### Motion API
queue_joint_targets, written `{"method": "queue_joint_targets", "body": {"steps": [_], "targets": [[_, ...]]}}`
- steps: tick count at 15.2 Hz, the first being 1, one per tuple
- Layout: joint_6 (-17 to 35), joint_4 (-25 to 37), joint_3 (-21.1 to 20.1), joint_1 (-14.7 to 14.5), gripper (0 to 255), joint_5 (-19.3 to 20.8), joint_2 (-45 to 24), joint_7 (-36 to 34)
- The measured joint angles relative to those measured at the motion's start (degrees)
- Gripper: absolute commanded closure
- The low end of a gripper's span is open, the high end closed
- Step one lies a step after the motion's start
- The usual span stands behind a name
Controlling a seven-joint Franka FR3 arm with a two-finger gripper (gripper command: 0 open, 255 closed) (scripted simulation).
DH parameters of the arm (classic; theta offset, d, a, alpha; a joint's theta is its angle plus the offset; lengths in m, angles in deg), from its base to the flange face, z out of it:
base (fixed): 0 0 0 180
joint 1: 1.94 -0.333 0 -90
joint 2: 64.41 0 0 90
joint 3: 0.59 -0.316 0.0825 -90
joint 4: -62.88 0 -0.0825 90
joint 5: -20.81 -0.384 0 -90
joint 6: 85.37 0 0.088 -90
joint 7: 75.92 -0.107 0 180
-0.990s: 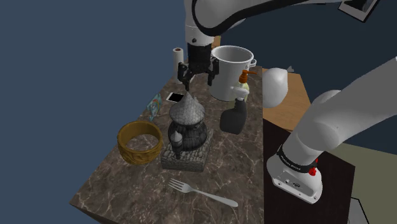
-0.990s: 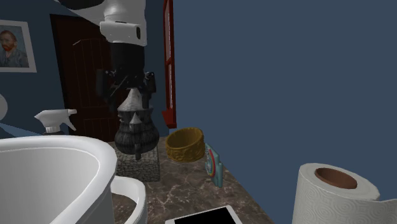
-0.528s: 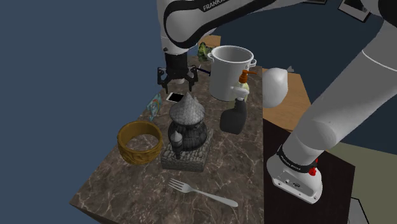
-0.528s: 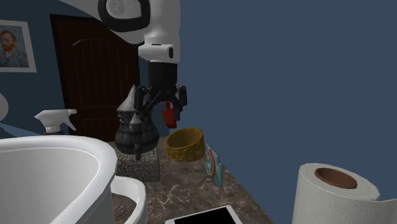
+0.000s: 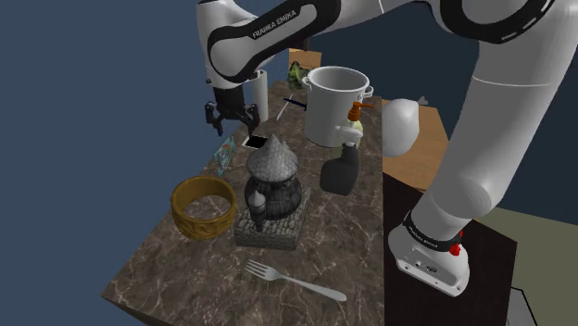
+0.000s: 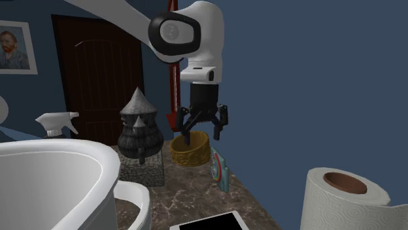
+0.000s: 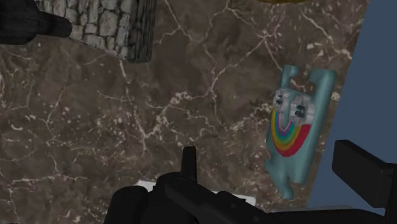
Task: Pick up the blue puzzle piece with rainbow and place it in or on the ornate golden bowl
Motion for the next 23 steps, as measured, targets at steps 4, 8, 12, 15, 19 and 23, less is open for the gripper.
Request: {"method": "queue_joint_targets", "body": {"steps": [4,8,12,15,19,23], "targets": [[-0.46,8.63,2.27,-2.07,0,3.37,-8.75,-8.3],[0.88,10.31,3.08,-3.0,0,4.52,-11.94,-10.58],[3.22,9.13,3.42,-3.12,0,5.09,-13.17,-10.96],[3.71,8.9,3.48,-3.18,0,5.21,-13.44,-11.07],[3.78,8.86,3.48,-3.19,255,5.23,-13.46,-11.09],[3.78,8.86,3.48,-3.19,255,5.23,-13.46,-11.09]]}}
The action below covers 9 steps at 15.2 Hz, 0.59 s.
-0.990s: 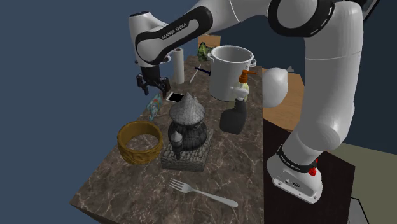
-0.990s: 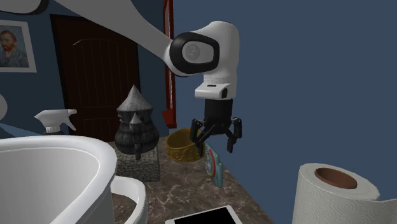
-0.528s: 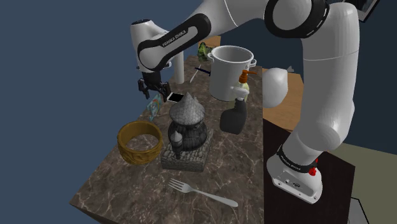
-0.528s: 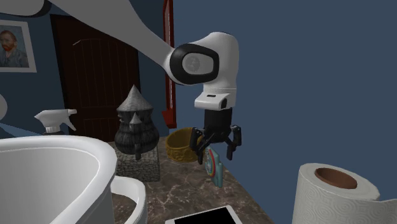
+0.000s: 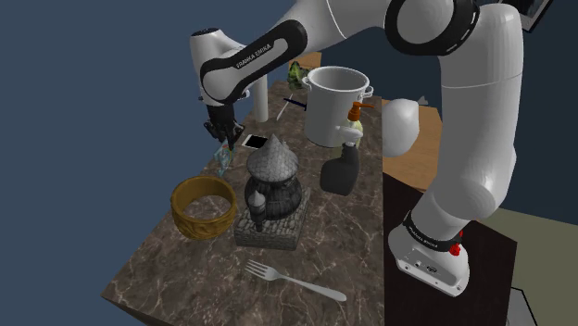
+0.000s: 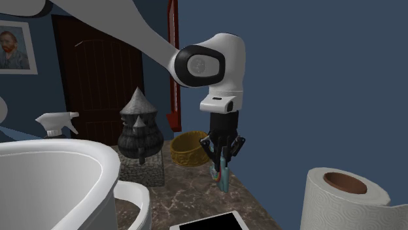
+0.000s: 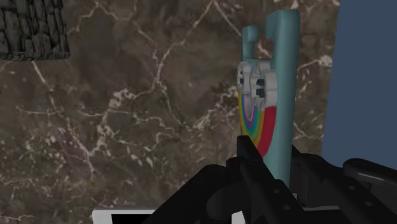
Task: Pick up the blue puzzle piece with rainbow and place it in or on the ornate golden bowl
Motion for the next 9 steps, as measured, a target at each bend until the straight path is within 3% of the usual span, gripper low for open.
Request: {"method": "queue_joint_targets", "body": {"steps": [9], "targets": [[-1.46,0.81,-0.2,0.02,255,-0.33,0.69,0.13]]}}
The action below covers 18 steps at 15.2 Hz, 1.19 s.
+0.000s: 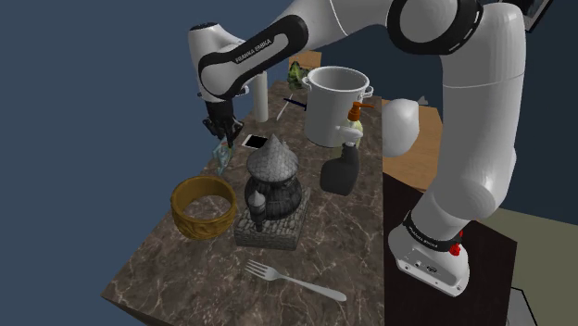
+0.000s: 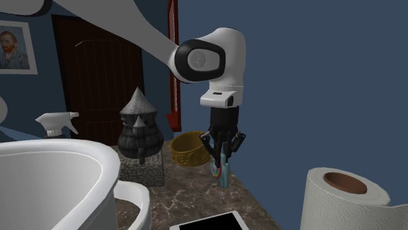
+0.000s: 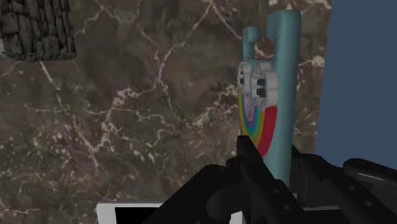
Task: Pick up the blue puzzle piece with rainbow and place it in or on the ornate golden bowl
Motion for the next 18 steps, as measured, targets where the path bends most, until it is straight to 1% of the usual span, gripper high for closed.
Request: {"method": "queue_joint_targets", "body": {"steps": [5,18], "targets": [[-2.79,0.99,-0.38,0.38,255,-0.82,1.92,0.55],[-11.43,6.87,-1.05,0.57,255,-2.25,4.92,1.41]]}}
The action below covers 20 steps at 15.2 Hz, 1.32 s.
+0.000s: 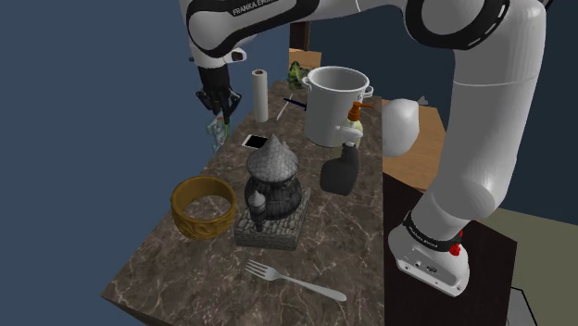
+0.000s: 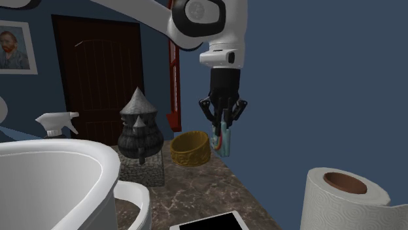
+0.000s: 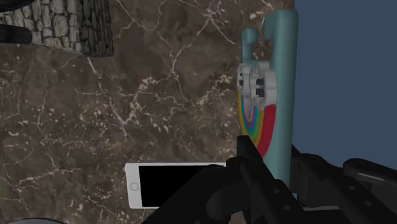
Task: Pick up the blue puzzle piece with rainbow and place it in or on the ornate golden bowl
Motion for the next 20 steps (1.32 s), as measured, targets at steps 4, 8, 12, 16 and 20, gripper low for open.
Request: {"method": "queue_joint_targets", "body": {"steps": [4,8,12,16,20], "targets": [[-2.83,2.22,-0.19,-0.11,255,-0.31,0.67,0.06],[-5.66,4.9,-0.25,-0.18,255,-0.45,0.84,0.28],[-8.58,7.56,-0.39,-0.38,255,-0.6,1.14,0.28],[-8.88,5.17,-1.73,-2.1,255,-1.4,3.91,-2.83],[-9.03,4.02,-3.41,-4.86,255,-1.65,5.23,-7.25]]}}
